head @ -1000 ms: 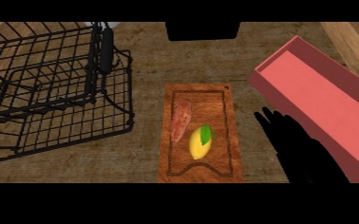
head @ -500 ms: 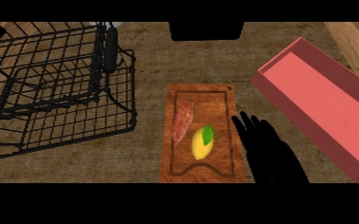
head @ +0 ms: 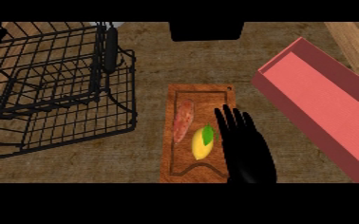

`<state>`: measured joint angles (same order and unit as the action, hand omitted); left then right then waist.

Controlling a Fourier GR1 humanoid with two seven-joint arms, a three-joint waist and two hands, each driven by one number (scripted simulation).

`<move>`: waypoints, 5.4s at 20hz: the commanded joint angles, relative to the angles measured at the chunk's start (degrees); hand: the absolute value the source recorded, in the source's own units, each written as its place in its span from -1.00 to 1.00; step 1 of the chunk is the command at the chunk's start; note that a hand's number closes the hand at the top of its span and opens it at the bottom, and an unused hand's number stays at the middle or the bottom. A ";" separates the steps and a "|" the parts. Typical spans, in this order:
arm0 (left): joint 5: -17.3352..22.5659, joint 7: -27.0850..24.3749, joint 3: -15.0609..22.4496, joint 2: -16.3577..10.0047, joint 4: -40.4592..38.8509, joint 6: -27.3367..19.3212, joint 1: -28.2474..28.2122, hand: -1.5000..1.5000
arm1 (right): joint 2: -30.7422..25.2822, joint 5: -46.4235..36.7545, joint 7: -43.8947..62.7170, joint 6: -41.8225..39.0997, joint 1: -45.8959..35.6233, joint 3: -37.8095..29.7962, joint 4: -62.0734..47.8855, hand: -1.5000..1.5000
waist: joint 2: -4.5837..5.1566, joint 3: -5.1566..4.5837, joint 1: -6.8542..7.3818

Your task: Pick the lemon from the cutting board and place it in the cardboard box

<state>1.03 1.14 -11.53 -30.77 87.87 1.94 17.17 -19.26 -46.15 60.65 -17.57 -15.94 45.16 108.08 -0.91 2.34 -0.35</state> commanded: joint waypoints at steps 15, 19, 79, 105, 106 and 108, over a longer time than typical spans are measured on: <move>1.79 -2.05 10.16 6.69 1.80 6.96 -3.09 0.00 | 12.75 -6.37 4.39 -3.42 -2.64 -0.70 -15.46 -1.00 | 1.18 -2.45 -1.54; 2.57 -2.44 9.28 6.23 1.53 7.68 -3.47 0.00 | 13.52 -7.12 3.46 -4.11 -3.43 -3.19 -17.90 -1.00 | 1.17 -2.46 -1.36; 2.04 -1.63 8.27 5.86 3.71 6.61 -4.94 0.00 | 3.29 -9.71 -21.07 17.75 -19.49 -37.07 -12.05 1.00 | 1.37 -2.19 -4.14; 2.05 -3.19 9.14 6.45 2.13 6.68 -4.56 0.00 | -15.89 12.26 -45.50 -11.68 -12.70 -49.54 -35.96 -1.00 | 1.83 -2.26 -2.63; 2.66 -1.83 9.35 6.74 3.47 6.80 -4.84 0.00 | -15.80 12.95 -47.94 -10.85 -12.03 -50.07 -36.54 -1.00 | 1.64 -2.13 -2.01; 2.25 -1.93 9.58 6.44 2.60 6.83 -3.54 0.00 | -16.02 15.77 -49.90 -10.05 -15.38 -53.39 -36.23 -1.00 | 1.60 -2.15 -2.36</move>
<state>2.08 1.05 -13.27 -31.00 89.46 2.24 14.84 -34.87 -34.14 15.82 -27.64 -29.60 -5.20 72.61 -0.67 2.70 -1.84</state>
